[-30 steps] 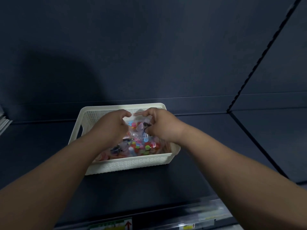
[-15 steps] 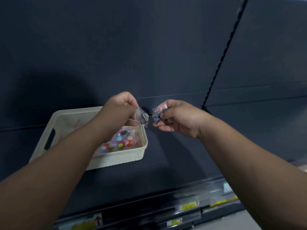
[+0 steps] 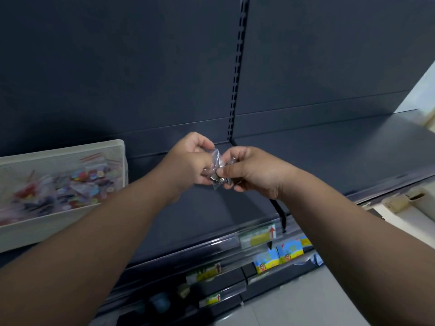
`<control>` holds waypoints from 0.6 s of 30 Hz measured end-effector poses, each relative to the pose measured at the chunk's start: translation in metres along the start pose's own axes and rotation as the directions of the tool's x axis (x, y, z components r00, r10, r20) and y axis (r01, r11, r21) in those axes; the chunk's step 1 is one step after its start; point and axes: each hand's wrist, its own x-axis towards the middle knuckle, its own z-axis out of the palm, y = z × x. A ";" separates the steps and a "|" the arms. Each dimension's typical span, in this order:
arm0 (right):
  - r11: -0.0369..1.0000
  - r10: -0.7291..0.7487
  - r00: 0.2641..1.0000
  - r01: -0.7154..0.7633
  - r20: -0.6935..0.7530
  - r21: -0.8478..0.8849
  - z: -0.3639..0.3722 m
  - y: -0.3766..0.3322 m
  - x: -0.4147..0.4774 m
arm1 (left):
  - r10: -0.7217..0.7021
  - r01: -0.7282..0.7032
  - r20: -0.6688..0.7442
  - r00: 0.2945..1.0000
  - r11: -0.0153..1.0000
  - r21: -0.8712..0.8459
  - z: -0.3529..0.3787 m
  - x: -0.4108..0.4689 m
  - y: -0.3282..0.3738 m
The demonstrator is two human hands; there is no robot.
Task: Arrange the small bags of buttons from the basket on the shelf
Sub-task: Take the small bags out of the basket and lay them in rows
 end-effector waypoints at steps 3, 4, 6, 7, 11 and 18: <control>1.000 -0.011 1.000 0.012 -0.025 0.027 -0.015 0.007 -0.010 | -0.050 0.048 -0.025 0.998 0.994 -0.094 0.018 -0.002 -0.002; 0.999 -0.013 0.999 0.014 -0.032 0.034 -0.018 0.010 -0.013 | -0.069 0.064 -0.033 0.997 0.990 -0.127 0.023 -0.003 -0.004; 0.998 -0.017 0.999 0.019 -0.043 0.053 -0.025 0.015 -0.017 | -0.107 0.101 -0.028 0.994 0.980 -0.170 0.032 -0.005 -0.008; 0.998 -0.019 0.999 0.022 -0.047 0.061 -0.028 0.017 -0.019 | -0.130 0.126 -0.016 0.991 0.978 -0.168 0.036 -0.006 -0.011; 0.995 -0.027 0.999 0.030 -0.032 0.095 -0.037 0.024 -0.023 | -0.178 0.178 0.013 0.984 0.984 -0.022 0.048 -0.014 -0.019; 0.998 -0.026 0.997 0.021 0.077 0.060 -0.028 0.022 -0.014 | -0.164 0.168 -0.137 0.977 0.986 0.019 0.036 -0.028 -0.026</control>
